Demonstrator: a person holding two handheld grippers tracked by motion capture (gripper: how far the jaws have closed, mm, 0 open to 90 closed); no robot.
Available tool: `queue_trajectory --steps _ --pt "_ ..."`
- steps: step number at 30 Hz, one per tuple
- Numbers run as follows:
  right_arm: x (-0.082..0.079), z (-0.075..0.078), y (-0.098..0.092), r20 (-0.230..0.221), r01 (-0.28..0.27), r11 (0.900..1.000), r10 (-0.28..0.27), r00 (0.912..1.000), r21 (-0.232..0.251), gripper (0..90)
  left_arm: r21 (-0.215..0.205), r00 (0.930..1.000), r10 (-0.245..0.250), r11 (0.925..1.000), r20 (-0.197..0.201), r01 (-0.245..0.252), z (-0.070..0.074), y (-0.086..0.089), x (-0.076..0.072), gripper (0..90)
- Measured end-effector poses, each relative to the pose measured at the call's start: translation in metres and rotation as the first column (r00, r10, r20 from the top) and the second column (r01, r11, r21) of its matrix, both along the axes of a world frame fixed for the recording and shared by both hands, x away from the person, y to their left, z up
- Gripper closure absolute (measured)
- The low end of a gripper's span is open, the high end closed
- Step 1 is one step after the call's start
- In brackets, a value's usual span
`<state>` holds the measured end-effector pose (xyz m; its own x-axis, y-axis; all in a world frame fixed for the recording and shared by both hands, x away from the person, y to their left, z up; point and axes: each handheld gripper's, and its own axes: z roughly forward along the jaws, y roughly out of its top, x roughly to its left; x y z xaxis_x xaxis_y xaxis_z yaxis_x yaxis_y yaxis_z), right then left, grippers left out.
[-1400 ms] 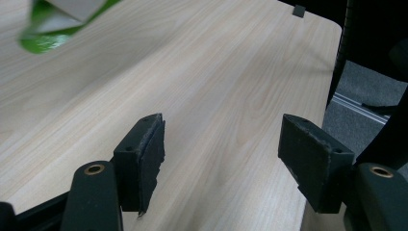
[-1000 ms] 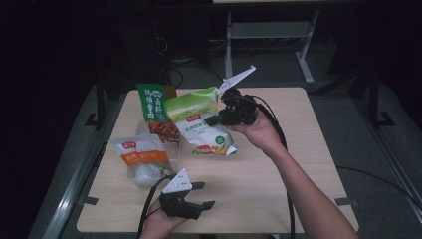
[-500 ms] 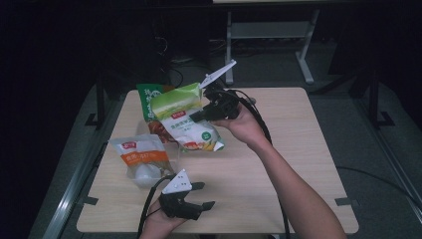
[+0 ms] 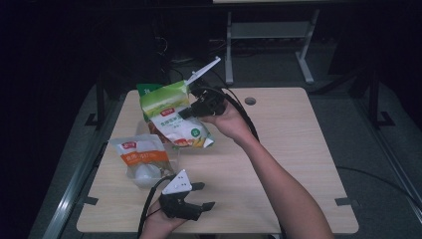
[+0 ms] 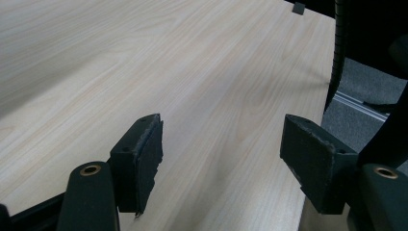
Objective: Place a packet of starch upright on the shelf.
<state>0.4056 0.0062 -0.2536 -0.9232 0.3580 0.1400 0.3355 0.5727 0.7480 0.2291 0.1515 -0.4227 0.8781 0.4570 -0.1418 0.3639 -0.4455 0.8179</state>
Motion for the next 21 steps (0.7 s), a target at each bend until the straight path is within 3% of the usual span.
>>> queue_trajectory --steps 21 --pt "0.016 -0.015 0.048 -0.020 -0.025 1.000 0.025 0.9995 0.005 89.7 -0.012 0.9999 0.014 0.9998 -0.002 -0.014 0.000 0.003 0.000 30.9"
